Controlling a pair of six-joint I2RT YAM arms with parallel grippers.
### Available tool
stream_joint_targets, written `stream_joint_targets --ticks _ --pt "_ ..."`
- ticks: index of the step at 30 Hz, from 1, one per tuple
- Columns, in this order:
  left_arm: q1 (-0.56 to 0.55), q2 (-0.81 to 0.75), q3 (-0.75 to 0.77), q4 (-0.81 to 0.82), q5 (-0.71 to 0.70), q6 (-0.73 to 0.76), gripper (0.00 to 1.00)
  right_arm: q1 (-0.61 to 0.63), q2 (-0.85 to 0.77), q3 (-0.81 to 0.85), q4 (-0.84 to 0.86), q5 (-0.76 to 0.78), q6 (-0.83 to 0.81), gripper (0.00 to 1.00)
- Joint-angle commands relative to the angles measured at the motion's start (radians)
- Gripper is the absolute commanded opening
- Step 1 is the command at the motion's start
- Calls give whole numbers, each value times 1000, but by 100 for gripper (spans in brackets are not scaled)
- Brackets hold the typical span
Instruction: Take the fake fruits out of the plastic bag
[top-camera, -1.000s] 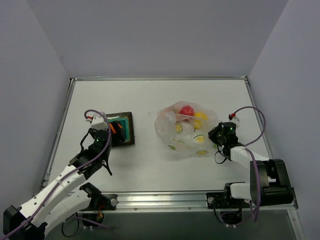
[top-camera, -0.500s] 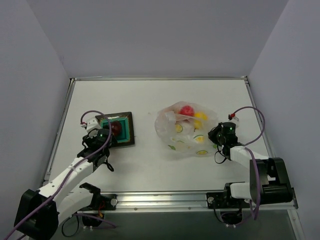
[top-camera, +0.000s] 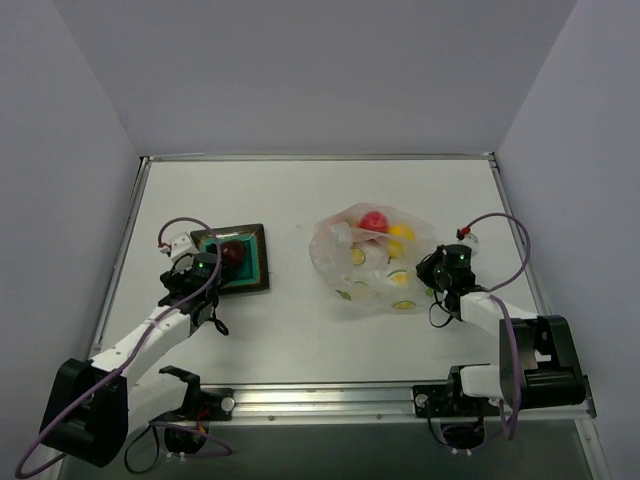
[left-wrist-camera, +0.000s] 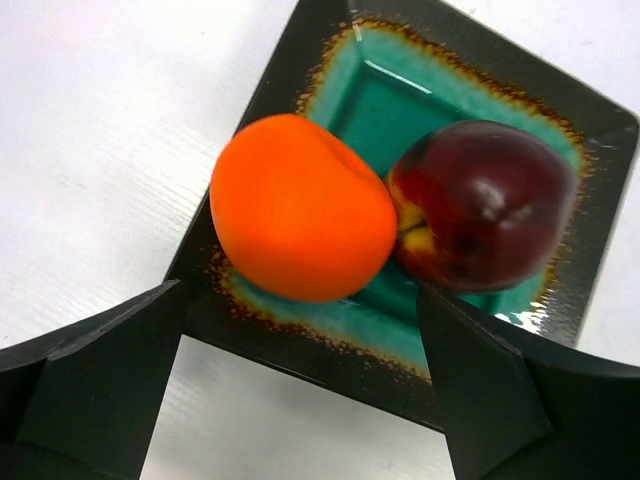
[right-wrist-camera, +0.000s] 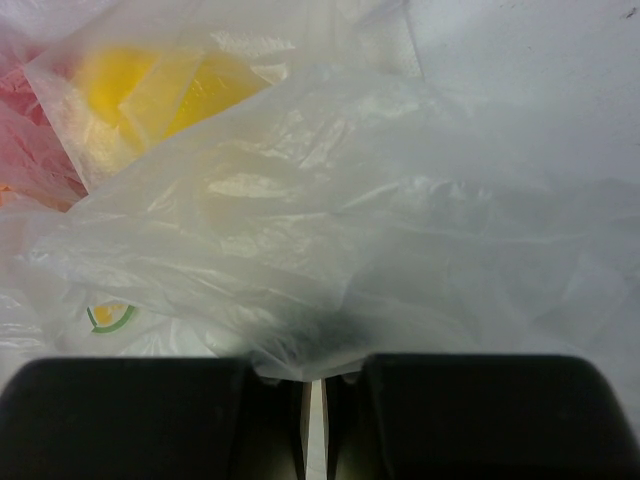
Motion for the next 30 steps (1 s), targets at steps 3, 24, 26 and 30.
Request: stream_joint_targets --ticks 3,24,26,30 --pt "-11 -160 24 -32 60 3 97 -3 -19 -6 25 9 -1 0" --pt "-858 387 685 198 93 284 71 71 -261 -39 -29 135 -3 0" --pt "-865 476 736 201 102 299 70 98 -319 -38 -46 153 -7 0" --pt "-847 574 802 172 22 322 70 169 -379 16 -153 172 -21 0"
